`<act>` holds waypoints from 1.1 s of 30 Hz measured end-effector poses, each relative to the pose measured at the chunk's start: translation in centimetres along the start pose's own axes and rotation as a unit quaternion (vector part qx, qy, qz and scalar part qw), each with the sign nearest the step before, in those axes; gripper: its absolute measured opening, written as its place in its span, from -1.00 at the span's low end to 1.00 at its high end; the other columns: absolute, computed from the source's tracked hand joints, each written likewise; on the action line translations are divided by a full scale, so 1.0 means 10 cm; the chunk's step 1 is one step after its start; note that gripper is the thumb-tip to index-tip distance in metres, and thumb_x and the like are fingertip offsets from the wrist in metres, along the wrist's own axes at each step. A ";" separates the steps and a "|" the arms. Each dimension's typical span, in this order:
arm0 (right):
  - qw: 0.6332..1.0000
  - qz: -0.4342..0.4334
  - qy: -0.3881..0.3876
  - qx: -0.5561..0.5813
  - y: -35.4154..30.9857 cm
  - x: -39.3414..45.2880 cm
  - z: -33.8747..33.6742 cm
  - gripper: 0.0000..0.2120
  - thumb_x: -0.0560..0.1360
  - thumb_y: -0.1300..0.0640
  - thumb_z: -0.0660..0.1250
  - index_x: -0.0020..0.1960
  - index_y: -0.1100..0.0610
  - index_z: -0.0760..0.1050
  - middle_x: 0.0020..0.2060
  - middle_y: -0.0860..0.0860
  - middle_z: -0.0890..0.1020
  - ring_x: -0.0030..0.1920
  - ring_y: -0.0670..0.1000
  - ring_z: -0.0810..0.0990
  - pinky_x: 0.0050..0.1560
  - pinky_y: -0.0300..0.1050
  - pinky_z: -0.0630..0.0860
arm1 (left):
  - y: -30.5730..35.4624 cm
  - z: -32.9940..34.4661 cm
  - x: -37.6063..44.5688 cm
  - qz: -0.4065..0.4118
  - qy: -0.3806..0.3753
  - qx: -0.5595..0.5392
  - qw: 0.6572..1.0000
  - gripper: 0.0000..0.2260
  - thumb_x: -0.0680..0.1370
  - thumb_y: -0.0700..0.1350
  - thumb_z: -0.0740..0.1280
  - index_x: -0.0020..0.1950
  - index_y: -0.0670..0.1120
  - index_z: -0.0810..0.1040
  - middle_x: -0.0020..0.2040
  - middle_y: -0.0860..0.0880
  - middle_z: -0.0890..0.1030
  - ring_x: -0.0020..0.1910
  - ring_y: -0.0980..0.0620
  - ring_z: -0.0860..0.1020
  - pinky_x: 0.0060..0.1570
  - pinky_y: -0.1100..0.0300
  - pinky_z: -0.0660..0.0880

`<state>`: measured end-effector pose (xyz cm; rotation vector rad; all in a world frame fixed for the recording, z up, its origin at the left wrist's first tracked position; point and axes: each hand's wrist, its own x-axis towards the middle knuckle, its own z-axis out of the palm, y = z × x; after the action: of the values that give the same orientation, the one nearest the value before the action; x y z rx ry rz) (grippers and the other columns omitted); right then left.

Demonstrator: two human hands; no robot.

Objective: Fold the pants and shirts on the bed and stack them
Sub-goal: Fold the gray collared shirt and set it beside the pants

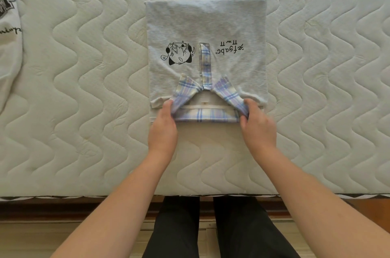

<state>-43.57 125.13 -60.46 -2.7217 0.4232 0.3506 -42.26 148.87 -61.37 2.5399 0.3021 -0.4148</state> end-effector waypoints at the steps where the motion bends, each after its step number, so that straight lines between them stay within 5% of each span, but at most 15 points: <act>1: 0.999 0.004 -0.023 -0.035 0.04 -0.03 0.06 -0.58 0.54 0.17 0.28 0.39 0.14 0.41 -0.01 0.17 0.65 -0.04 0.27 0.60 -0.07 0.09 0.40 | -0.04 0.05 -0.04 -0.015 -0.028 0.022 0.999 -0.58 0.63 -0.23 0.14 0.50 -0.05 0.30 0.32 -0.17 0.49 0.07 -0.28 0.54 -0.05 -0.08 0.45; 5: 0.997 -0.004 -0.003 -0.076 0.08 -0.06 0.13 -0.49 0.46 0.13 0.39 0.38 0.16 0.42 0.02 0.18 0.56 0.02 0.24 0.53 -0.01 0.10 0.37 | -0.01 0.11 -0.14 -0.012 0.008 0.144 0.990 -0.51 0.48 -0.25 0.34 0.42 -0.15 0.42 0.03 -0.25 0.52 -0.08 -0.26 0.52 -0.14 -0.11 0.44; 8: 0.995 -0.049 0.048 -0.077 -0.01 -0.01 0.10 -0.45 0.41 0.12 0.45 0.37 0.13 0.44 0.07 0.17 0.53 0.07 0.23 0.49 0.03 0.11 0.37 | 0.10 0.10 -0.06 0.073 0.078 0.150 0.983 -0.58 0.40 -0.20 0.43 0.26 -0.17 0.53 -0.05 -0.21 0.54 -0.13 -0.22 0.53 -0.20 -0.05 0.44; 11: 0.991 -0.117 0.041 -0.050 -0.19 0.10 0.11 -0.48 0.43 0.13 0.44 0.37 0.16 0.46 0.19 0.16 0.55 0.19 0.23 0.50 0.16 0.14 0.37 | 0.25 0.10 0.14 0.131 0.072 0.141 0.979 -0.64 0.45 -0.14 0.42 0.24 -0.15 0.55 0.08 -0.17 0.57 0.03 -0.21 0.55 -0.05 -0.06 0.45; 15: 0.979 -0.198 0.024 -0.054 -0.44 0.25 0.20 -0.49 0.42 0.27 0.38 0.37 0.21 0.46 0.25 0.14 0.55 0.25 0.20 0.52 0.24 0.13 0.40 | 0.37 0.15 0.39 0.142 -0.003 0.214 0.967 -0.55 0.55 -0.08 0.31 0.44 -0.08 0.42 0.38 -0.10 0.45 0.37 -0.12 0.40 0.31 -0.01 0.28; 19: 0.980 -0.190 0.036 -0.045 -0.58 0.43 0.27 -0.51 0.35 0.43 0.35 0.28 0.25 0.52 0.12 0.22 0.58 0.08 0.27 0.56 0.07 0.14 0.48 | 0.50 0.15 0.49 0.163 0.049 0.241 0.956 -0.65 0.40 -0.22 0.44 0.18 -0.10 0.59 0.03 -0.12 0.57 0.00 -0.16 0.55 -0.02 0.00 0.47; 25: 0.982 -0.181 0.042 0.025 -0.61 0.62 0.21 -0.83 0.40 0.42 0.34 -0.04 0.31 0.60 -0.20 0.21 0.61 -0.20 0.25 0.56 -0.17 0.13 0.52 | 0.52 0.14 0.63 0.218 0.056 0.239 0.945 -0.84 0.30 -0.25 0.49 -0.17 -0.12 0.59 -0.19 -0.09 0.61 -0.24 -0.13 0.55 -0.28 0.08 0.44; 33: 0.978 -0.188 0.078 0.053 -0.54 0.53 0.21 -0.91 0.44 0.31 0.42 -0.06 0.22 0.64 -0.21 0.10 0.66 -0.23 0.18 0.60 -0.21 0.04 0.54 | 0.41 0.23 0.62 0.259 0.083 0.192 0.943 -0.89 0.41 -0.16 0.49 -0.21 -0.13 0.58 -0.27 -0.08 0.57 -0.30 -0.13 0.53 -0.32 0.06 0.43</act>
<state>-37.23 129.44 -62.25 -2.6557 -0.0369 0.0122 -35.88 145.01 -63.48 2.8979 -0.4299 -0.0544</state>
